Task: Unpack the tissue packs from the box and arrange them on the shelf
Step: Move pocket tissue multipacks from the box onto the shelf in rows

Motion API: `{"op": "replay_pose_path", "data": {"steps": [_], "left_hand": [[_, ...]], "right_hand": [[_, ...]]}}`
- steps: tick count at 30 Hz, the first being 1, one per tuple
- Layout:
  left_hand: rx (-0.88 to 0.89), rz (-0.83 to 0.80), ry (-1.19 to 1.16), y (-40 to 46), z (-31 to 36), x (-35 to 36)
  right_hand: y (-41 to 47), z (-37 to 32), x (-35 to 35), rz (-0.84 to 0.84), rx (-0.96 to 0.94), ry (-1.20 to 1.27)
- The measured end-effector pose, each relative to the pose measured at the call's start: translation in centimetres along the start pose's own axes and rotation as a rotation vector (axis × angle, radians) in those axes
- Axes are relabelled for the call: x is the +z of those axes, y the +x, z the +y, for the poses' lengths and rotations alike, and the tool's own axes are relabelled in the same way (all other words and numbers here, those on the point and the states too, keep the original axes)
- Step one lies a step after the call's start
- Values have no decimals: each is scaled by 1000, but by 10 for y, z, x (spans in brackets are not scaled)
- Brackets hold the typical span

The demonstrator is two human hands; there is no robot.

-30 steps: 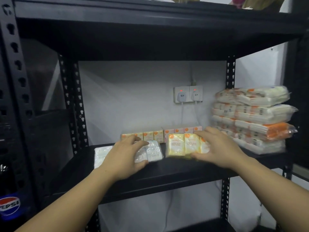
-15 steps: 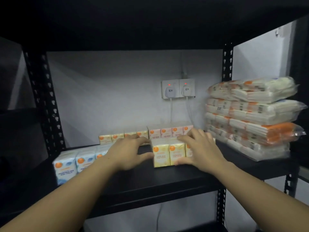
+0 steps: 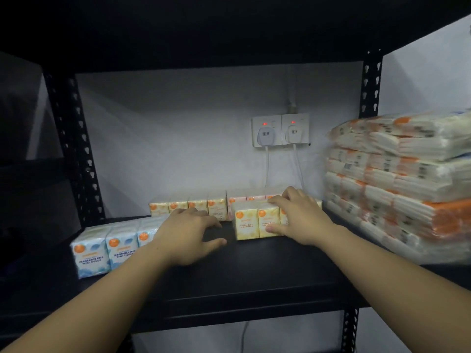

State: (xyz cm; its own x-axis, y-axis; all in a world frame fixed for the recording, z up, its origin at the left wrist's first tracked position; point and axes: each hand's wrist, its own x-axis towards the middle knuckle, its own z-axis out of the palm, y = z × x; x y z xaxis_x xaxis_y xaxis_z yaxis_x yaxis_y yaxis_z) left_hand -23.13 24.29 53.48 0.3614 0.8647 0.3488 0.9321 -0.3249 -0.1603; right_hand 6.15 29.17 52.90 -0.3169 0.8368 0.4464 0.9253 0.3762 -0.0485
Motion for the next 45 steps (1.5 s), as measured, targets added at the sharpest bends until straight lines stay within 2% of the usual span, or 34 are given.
{"op": "replay_pose_path", "data": {"steps": [12,17,20,27,32,38,45], "left_hand": [[42,20,-63,-3,-3,-4],[85,76,-117,-16,-14,-10],[43,125,-75,-34,-32,-12],[-126,187,-21,-108,-107,-18],[-229,210,-185,-146,-142,-9],[-206,174,-253,-128,-141,-12],[-133,66,-61,-71,-106,-10]], "right_hand": [[22,-6,5,-19,8,-20],[13,-36,2,109,-3,3],[6,-71,2,138,-81,66],[1,-147,14,48,-242,245],[0,-180,21,48,-219,372],[-3,-171,21,50,-204,299],[0,-116,6,44,-16,139]]}}
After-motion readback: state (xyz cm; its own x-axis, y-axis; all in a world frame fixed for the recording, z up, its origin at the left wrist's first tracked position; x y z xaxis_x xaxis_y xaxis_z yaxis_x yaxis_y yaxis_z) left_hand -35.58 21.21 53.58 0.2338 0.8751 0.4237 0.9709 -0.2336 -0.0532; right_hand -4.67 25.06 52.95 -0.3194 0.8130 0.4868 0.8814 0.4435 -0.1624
